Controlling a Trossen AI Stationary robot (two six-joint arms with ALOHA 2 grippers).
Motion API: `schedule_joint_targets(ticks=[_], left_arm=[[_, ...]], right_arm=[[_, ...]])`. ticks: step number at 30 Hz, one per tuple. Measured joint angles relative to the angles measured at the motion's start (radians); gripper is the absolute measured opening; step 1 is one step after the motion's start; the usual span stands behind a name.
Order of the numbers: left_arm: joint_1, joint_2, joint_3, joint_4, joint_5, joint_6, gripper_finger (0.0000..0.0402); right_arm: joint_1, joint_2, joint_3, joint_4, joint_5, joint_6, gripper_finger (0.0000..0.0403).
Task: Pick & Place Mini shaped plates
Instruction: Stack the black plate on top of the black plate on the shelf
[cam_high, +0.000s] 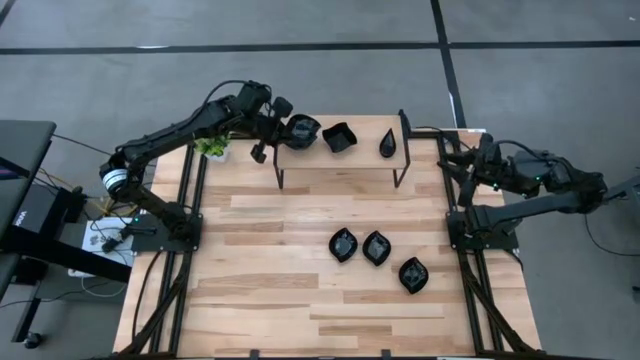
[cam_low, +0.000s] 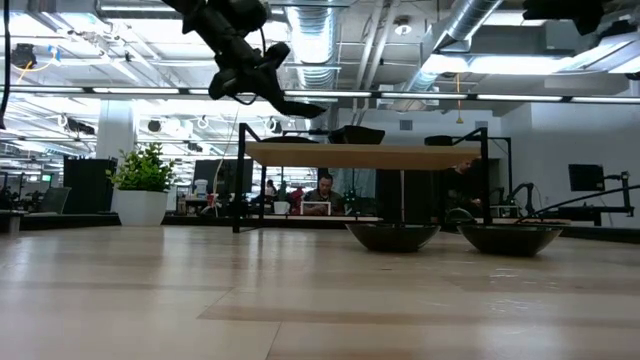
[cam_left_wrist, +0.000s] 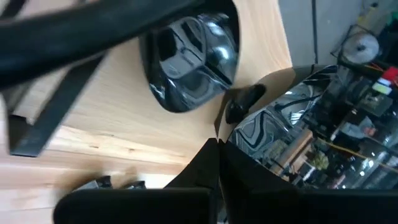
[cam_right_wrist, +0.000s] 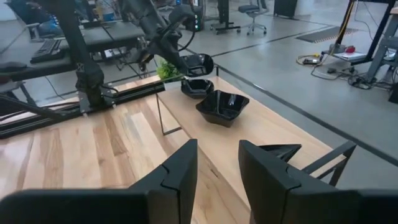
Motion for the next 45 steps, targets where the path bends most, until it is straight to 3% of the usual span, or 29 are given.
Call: schedule_joint_targets(ticks=[6, 16, 36, 45], left_arm=[[-0.001, 0.0, -0.001, -0.098, -0.001, -0.013, 0.0003], [-0.003, 0.0, -0.001, -0.09, -0.09, -0.058, 0.0003], [-0.042, 0.078, 0.0, 0.015, -0.113, -0.125, 0.0003], [-0.042, 0.078, 0.0, -0.034, -0.118, -0.12, 0.0003]], right_arm=[[0.0, 0.0, 0.0, 0.0, 0.0, 0.0, 0.0112], [0.0, 0.0, 0.0, 0.0, 0.0, -0.011, 0.0112], [0.0, 0.0, 0.0, 0.0, -0.023, -0.016, 0.0112], [0.0, 0.0, 0.0, 0.0, -0.026, -0.018, 0.0112]])
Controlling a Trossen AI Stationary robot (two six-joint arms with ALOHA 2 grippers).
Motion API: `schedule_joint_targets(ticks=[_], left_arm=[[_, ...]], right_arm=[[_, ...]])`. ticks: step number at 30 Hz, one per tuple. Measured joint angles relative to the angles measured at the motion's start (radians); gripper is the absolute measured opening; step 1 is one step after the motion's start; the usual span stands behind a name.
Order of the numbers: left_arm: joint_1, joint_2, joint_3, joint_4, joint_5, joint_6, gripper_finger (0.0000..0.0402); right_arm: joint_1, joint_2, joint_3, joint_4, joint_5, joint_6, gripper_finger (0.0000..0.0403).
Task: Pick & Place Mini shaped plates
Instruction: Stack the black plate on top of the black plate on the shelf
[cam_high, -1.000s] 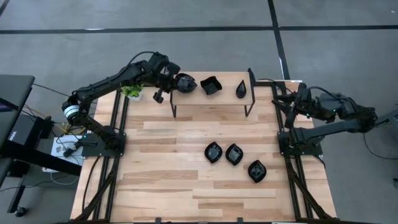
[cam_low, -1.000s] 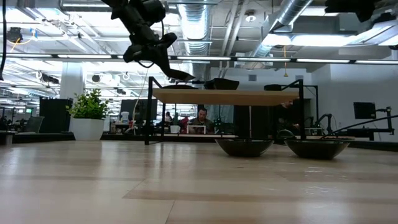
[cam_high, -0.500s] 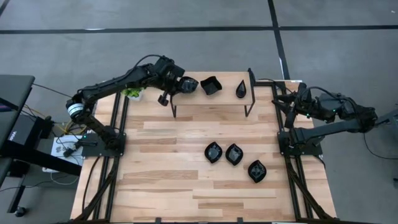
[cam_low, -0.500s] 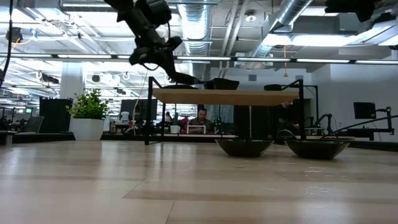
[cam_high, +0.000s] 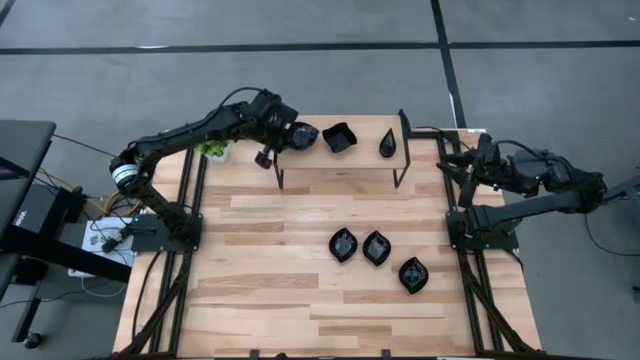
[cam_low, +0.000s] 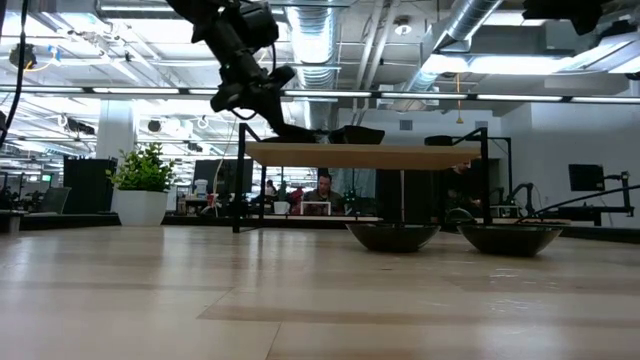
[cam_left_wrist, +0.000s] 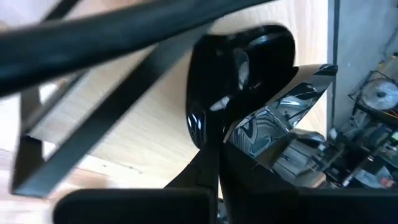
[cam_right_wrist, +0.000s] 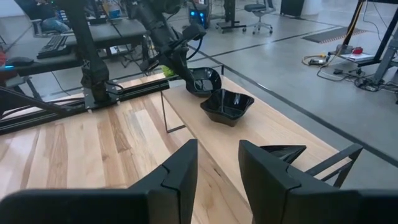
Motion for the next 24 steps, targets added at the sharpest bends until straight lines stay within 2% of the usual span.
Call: schedule_joint_targets(ticks=[24], left_arm=[[0.012, 0.0, 0.0, -0.051, -0.017, 0.051, 0.0009]], right_arm=[[0.0, 0.0, 0.0, 0.0, 0.001, 0.0, 0.0112]])
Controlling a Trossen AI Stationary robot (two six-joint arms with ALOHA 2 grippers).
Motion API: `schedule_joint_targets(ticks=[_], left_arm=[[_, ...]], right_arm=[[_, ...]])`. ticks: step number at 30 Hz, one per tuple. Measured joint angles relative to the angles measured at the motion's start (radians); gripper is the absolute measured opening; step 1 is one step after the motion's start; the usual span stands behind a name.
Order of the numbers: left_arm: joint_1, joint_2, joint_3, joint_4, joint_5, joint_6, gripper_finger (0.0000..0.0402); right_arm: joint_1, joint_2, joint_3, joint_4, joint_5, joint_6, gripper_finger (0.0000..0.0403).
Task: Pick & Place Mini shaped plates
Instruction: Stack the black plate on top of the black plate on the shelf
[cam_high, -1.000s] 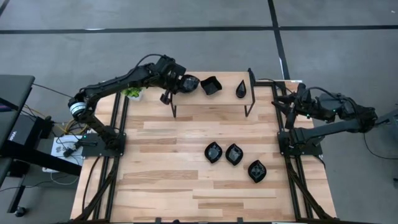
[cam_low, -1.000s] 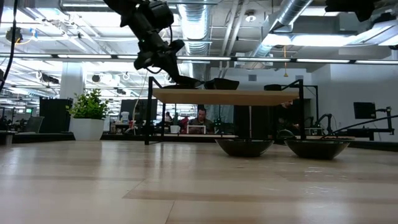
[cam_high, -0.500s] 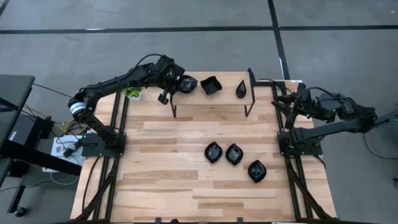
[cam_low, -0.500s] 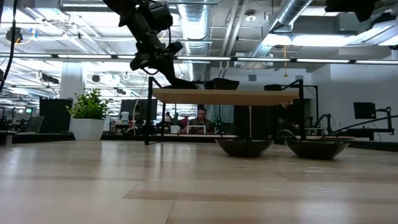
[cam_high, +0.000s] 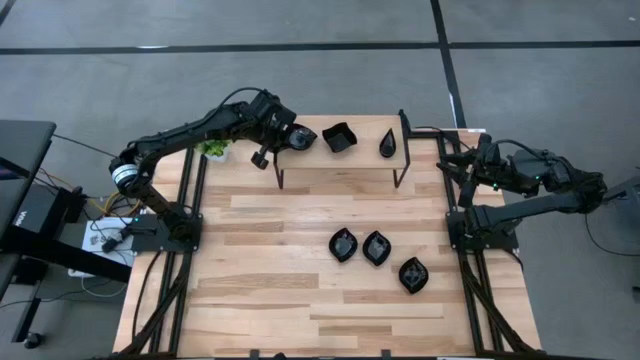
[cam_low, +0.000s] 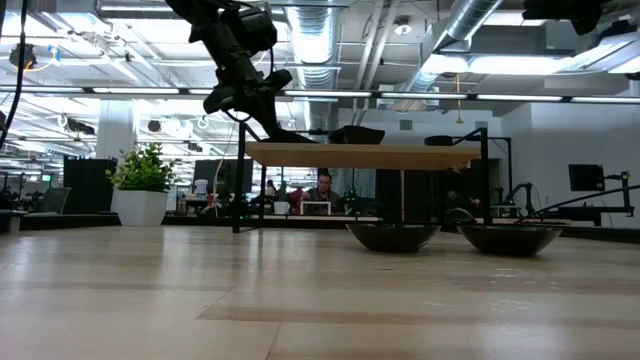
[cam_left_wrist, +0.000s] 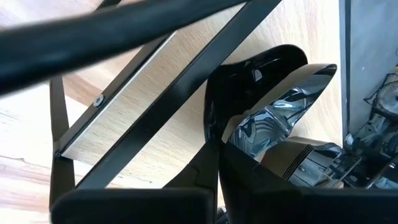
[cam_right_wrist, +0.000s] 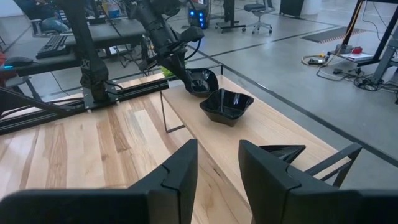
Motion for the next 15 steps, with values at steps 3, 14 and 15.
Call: schedule_joint_targets(ticks=[3, 14, 15], left_arm=[[0.0, 0.0, 0.0, 0.004, 0.0, 0.0, 0.0024], [0.0, 0.0, 0.0, 0.02, 0.001, 0.0, 0.0083], [0.0, 0.0, 0.0, 0.022, 0.001, 0.0, 0.0087]], right_arm=[[0.0, 0.0, 0.0, 0.0, 0.0, 0.0, 0.0112], [0.0, 0.0, 0.0, 0.0, 0.0, 0.0, 0.0112], [0.0, 0.0, 0.0, 0.0, 0.0, 0.0, 0.0112]])
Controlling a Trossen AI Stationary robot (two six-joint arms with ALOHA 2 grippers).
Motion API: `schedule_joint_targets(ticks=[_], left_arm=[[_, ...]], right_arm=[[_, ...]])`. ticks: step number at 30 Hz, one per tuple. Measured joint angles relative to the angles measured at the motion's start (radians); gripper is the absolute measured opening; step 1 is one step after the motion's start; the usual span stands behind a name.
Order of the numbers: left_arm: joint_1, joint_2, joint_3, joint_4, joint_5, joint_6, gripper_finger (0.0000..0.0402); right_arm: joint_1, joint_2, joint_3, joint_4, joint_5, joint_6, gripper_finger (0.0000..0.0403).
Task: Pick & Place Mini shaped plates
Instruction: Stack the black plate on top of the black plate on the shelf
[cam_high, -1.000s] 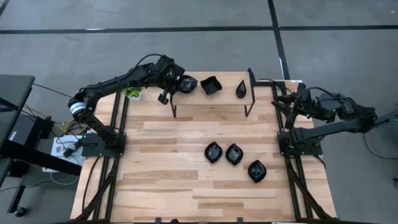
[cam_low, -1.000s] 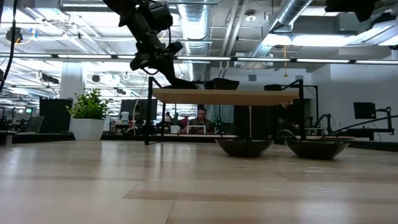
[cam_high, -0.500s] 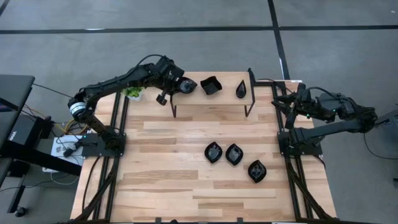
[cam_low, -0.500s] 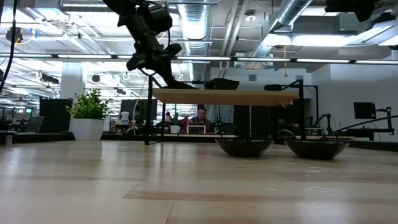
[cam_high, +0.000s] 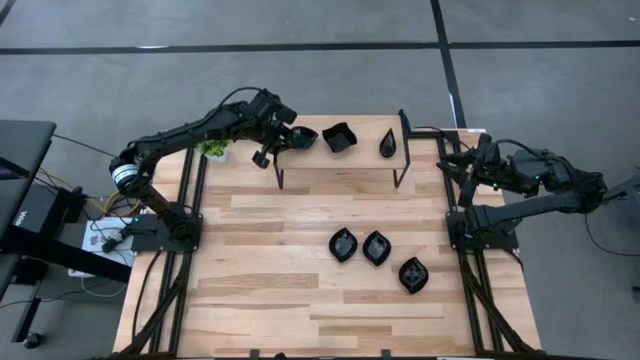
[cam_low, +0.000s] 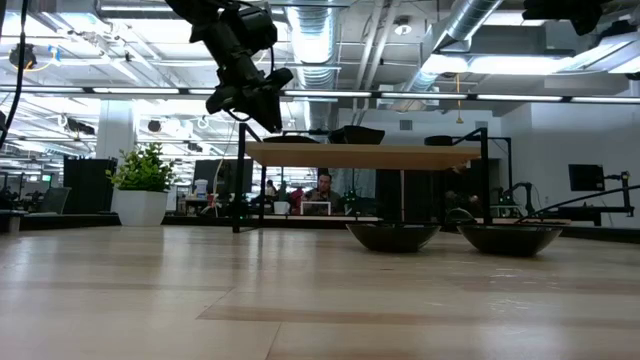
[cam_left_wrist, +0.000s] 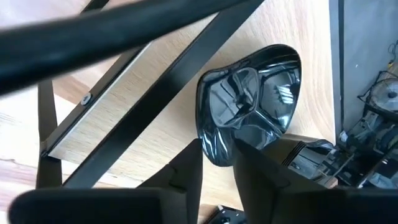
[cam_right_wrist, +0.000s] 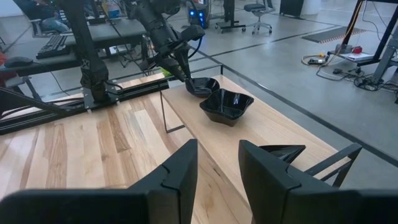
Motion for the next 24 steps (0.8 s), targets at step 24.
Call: schedule_joint_targets(ticks=[24], left_arm=[[-0.632, -0.084, 0.0, 0.114, -0.368, 0.009, 0.0109]], right_arm=[[0.0, -0.008, -0.002, -0.162, -0.001, 0.065, 0.0112]])
